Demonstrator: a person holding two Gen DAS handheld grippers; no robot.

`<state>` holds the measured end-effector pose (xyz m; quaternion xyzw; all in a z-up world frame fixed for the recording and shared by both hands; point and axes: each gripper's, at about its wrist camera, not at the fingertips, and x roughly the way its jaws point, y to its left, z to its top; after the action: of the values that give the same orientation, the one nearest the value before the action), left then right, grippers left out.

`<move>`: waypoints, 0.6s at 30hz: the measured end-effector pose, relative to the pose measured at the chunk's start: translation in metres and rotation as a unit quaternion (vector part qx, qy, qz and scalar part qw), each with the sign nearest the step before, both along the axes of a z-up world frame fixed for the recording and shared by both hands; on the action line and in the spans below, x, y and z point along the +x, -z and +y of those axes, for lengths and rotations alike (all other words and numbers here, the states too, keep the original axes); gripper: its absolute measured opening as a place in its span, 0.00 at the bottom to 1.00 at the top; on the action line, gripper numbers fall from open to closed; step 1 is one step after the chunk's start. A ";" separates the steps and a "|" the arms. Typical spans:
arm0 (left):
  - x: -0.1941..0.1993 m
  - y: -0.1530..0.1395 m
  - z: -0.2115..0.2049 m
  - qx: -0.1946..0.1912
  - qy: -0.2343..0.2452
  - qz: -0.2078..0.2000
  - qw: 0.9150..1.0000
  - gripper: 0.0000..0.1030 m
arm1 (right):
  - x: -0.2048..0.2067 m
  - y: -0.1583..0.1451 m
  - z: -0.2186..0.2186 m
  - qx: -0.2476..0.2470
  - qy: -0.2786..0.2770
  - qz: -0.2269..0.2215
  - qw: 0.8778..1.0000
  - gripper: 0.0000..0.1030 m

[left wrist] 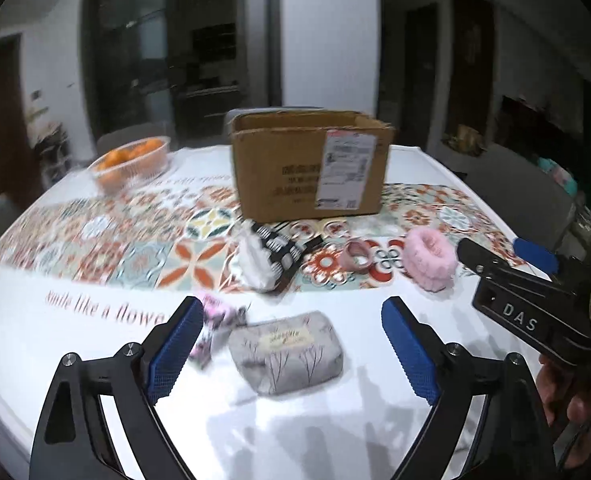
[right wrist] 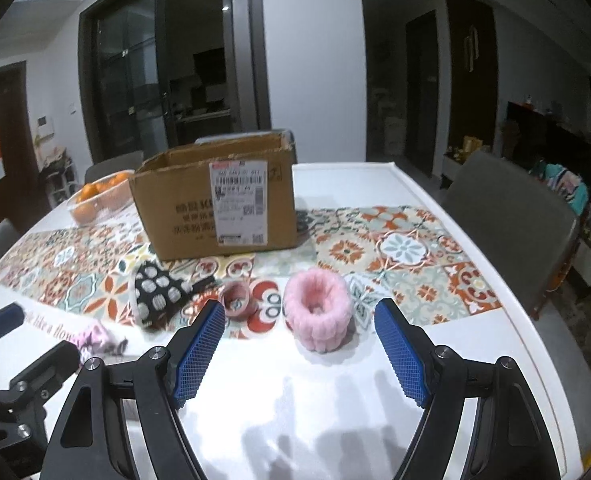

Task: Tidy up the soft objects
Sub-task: 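Withdraw both tools from the box back toward the remaining items, then grasp the grey pouch with the left tool while the right tool grasps the pink fluffy wristband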

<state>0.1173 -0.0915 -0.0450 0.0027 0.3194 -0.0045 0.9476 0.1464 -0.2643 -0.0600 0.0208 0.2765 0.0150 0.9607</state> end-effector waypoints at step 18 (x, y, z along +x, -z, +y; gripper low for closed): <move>0.012 0.054 -0.021 -0.005 -0.100 0.033 0.994 0.98 | 0.034 0.046 -0.019 -0.026 -0.041 0.045 0.998 0.76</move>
<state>0.1293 -0.1123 -0.0987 -0.0346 0.3494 0.0889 0.9321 0.1805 -0.2834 -0.1061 -0.0151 0.3205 0.0466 0.9460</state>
